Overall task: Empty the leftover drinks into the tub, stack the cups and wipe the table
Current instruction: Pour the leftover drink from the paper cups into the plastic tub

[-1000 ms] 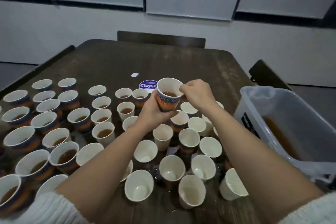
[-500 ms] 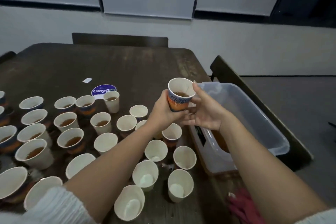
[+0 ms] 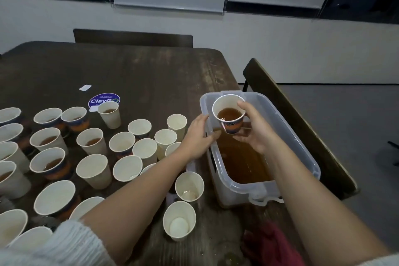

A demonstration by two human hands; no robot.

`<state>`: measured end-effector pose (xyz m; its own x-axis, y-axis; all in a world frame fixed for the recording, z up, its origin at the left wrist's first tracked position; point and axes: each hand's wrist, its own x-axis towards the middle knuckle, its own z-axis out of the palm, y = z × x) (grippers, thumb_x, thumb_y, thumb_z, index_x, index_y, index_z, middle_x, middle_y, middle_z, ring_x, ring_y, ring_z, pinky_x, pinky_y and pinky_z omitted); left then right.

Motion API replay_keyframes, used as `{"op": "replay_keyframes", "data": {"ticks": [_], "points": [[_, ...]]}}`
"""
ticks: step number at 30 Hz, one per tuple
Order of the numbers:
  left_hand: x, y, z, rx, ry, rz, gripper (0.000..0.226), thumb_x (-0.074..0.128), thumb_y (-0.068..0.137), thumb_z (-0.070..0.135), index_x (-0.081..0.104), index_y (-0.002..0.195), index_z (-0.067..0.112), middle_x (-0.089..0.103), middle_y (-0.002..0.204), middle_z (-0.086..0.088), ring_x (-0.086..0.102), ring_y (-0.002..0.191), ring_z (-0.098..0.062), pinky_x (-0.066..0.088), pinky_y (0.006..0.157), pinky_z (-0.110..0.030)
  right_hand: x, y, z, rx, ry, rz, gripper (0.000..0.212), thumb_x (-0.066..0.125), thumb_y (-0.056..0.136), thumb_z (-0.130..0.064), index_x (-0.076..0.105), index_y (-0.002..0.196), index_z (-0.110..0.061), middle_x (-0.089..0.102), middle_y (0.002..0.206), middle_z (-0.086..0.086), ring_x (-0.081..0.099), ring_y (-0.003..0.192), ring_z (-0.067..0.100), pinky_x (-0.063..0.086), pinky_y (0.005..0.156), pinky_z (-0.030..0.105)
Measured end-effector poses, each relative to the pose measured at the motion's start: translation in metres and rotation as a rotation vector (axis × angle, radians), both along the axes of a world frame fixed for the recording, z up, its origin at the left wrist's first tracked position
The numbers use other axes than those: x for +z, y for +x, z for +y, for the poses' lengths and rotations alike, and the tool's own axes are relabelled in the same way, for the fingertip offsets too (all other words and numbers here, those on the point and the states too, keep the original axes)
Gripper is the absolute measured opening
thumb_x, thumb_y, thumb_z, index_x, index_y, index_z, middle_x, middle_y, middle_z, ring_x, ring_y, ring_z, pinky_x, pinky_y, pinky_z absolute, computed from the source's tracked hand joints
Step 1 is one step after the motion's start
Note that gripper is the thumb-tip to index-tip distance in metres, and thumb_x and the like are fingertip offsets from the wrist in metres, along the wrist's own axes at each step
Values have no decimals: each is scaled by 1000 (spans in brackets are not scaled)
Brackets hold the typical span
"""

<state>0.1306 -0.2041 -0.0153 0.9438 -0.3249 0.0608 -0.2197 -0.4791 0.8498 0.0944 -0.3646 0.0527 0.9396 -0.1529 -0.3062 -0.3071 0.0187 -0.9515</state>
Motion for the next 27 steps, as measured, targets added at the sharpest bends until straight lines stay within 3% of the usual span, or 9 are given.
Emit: {"op": "replay_keyframes", "data": {"ticks": [3, 7, 12, 17, 27], "points": [[-6, -6, -6, -2, 65, -15, 66, 42, 101, 37, 7, 154, 19, 3, 162, -1, 1, 149, -18, 8, 120, -38, -11, 3, -13, -73, -50, -14, 40, 54, 93, -52, 45, 125, -30, 53, 122, 1, 53, 114, 24, 45, 102, 44], [-14, -7, -9, 19, 61, -42, 63, 35, 103, 36, 1, 154, 21, -3, 163, 2, -2, 149, -14, 6, 119, -35, -31, 11, -23, -193, -174, -75, 44, 58, 89, -54, 54, 123, -26, 62, 117, 0, 59, 107, 21, 50, 89, 37], [-15, -9, -8, 24, 64, -51, 62, 33, 103, 41, 1, 154, 26, -2, 162, 5, 0, 149, -13, 9, 121, -42, -43, 14, -29, -263, -314, -103, 86, 57, 65, -76, 47, 137, -30, 55, 132, 1, 55, 118, 24, 47, 101, 50], [-14, -10, -8, 24, 60, -44, 61, 32, 103, 41, 0, 154, 27, -3, 162, 6, -1, 149, -13, 8, 122, -42, -48, 19, -33, -299, -402, -161, 69, 59, 86, -59, 38, 145, -29, 44, 142, 5, 47, 126, 25, 42, 101, 41], [-16, -12, -9, 31, 45, -41, 60, 31, 104, 39, 0, 154, 26, -2, 162, 6, -1, 149, -13, 7, 120, -39, -53, 20, -33, -334, -575, -167, 73, 61, 86, -58, 34, 147, -28, 38, 143, 9, 41, 129, 27, 41, 100, 40]]}}
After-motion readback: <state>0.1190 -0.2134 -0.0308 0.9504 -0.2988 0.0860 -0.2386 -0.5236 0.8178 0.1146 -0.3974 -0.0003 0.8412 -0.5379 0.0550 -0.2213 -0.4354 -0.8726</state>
